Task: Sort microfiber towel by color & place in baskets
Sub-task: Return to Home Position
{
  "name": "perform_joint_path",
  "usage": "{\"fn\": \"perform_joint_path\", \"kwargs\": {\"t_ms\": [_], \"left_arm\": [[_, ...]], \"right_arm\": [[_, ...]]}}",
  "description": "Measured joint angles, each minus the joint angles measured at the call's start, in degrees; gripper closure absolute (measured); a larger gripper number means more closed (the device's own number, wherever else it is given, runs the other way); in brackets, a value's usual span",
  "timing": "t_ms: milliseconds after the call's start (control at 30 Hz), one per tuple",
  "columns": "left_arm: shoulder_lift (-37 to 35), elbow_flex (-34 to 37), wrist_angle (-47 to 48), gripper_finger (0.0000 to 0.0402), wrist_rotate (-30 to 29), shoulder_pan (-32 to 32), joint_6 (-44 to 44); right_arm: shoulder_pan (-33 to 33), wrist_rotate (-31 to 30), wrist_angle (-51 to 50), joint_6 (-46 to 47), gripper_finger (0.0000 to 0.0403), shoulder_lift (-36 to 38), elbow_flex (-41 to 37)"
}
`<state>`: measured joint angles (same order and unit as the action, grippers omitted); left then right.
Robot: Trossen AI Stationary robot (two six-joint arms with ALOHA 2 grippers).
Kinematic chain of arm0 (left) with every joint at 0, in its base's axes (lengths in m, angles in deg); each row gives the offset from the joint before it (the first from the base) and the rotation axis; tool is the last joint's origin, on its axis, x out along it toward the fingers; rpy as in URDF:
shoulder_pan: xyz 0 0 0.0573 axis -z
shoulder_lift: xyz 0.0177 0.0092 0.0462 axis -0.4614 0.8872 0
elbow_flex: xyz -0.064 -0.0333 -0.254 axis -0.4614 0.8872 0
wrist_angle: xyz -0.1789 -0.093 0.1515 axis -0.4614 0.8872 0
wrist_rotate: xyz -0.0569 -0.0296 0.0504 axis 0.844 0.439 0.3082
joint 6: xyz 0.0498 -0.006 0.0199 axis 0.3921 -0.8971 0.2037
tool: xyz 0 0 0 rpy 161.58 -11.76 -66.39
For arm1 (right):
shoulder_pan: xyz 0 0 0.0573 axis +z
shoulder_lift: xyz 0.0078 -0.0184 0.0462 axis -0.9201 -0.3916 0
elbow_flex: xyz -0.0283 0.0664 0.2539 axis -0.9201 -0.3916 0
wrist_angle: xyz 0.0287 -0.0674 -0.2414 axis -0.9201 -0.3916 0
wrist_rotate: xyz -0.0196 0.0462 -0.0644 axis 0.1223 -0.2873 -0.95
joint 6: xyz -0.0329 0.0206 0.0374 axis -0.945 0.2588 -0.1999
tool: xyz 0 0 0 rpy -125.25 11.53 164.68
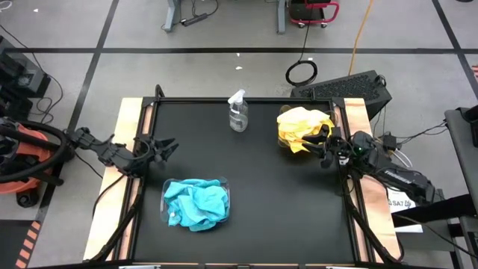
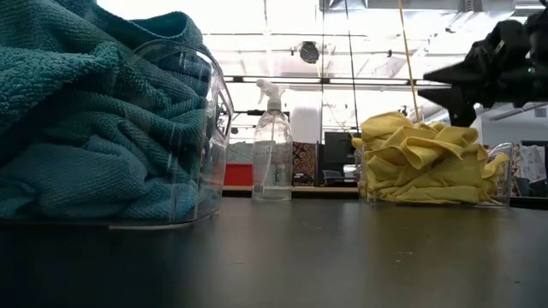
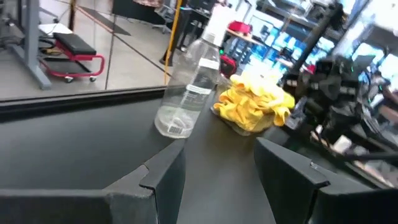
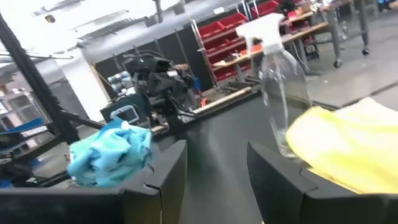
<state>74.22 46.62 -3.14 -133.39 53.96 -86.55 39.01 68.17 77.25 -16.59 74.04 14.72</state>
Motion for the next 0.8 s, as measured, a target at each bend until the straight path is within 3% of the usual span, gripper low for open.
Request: {"fn": "perform_joint_path", "kwargs": {"t_ms": [133, 433, 800], "left_arm": [[0.00, 0.79, 0.06, 0.0206, -2.56, -0.04, -0.85], [-0.02, 1.22, 0.13, 0.0206, -2.59, -0.04, -0.94], [-0.02, 1.22, 0.47, 0.0206, -2.41, -0.02, 1.02]], "right_arm": [[-1.38, 0.10, 0.91, -0.88, 0.0243, -0.01, -0.99], [-5.43, 0.09, 0.58, -3.77, 0.0243, -0.02, -0.97], [-5.82, 0.13, 0.58, -6.87, 0.0243, -0.02, -0.97]]}}
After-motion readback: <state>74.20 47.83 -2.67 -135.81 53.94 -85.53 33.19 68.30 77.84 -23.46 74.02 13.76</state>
